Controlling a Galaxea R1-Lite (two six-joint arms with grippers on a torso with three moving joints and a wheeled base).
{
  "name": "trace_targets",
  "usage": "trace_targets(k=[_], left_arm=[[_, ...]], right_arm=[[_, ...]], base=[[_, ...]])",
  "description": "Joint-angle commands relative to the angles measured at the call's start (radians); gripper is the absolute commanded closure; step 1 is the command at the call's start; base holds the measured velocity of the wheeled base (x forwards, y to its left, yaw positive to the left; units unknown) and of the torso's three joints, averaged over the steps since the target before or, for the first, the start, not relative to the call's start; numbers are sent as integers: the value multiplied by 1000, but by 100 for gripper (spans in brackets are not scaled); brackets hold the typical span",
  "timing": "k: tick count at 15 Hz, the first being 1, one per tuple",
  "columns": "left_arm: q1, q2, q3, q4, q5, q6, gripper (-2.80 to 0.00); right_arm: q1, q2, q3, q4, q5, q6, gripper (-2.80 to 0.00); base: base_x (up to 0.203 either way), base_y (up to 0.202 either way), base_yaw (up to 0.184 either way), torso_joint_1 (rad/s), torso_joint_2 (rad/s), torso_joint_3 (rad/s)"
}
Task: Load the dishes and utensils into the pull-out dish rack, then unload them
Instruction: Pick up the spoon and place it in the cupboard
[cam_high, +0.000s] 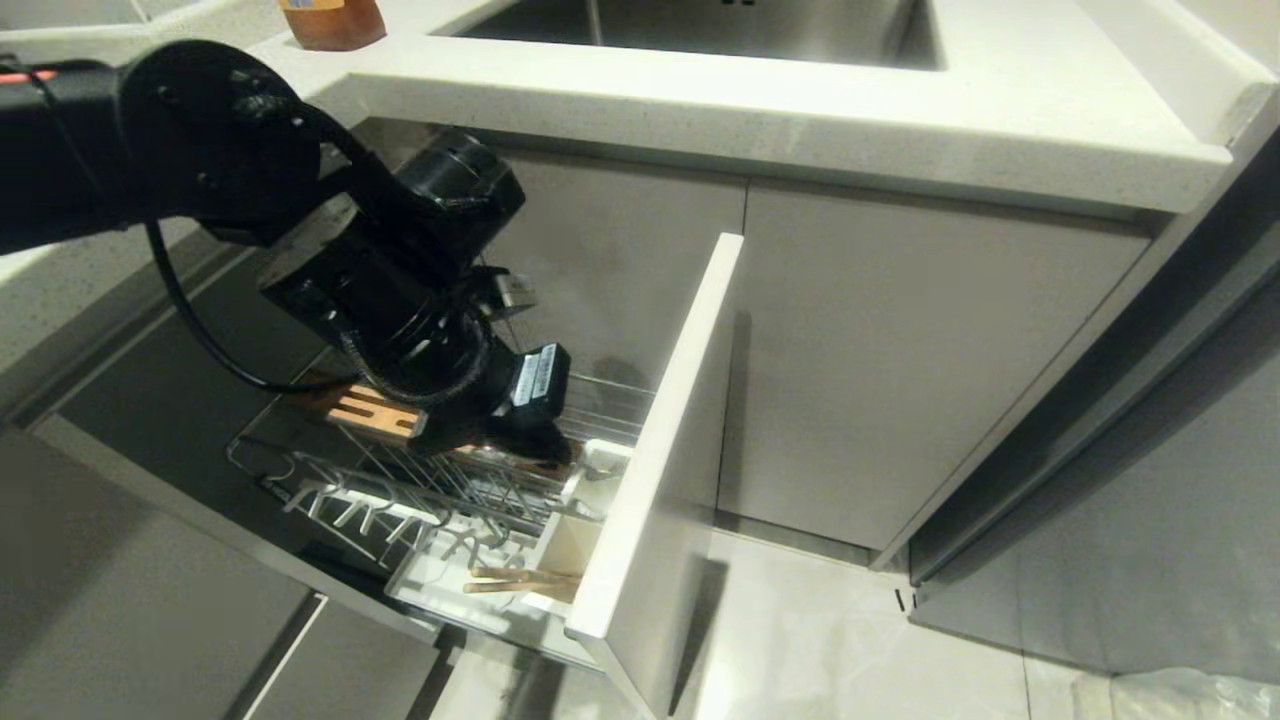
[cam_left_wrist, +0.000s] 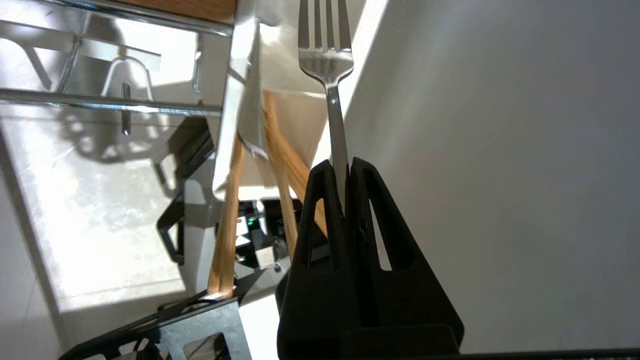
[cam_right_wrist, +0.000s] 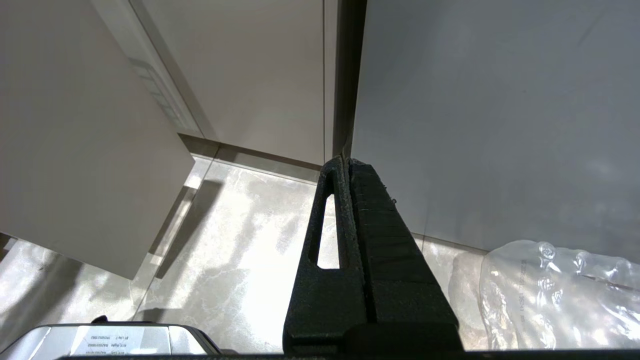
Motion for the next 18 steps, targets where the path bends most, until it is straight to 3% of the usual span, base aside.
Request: trace_targets(k=[1, 18], left_arm=[[-9, 57, -9, 7, 33, -11, 0], [-14, 224, -25, -77, 67, -4, 0]], right_arm=[[0, 1, 0, 1, 0, 0, 0], [0, 1, 0, 1, 0, 0, 0]], base=[[0, 0, 0, 0, 0, 0], [0, 0, 0, 0, 0, 0]])
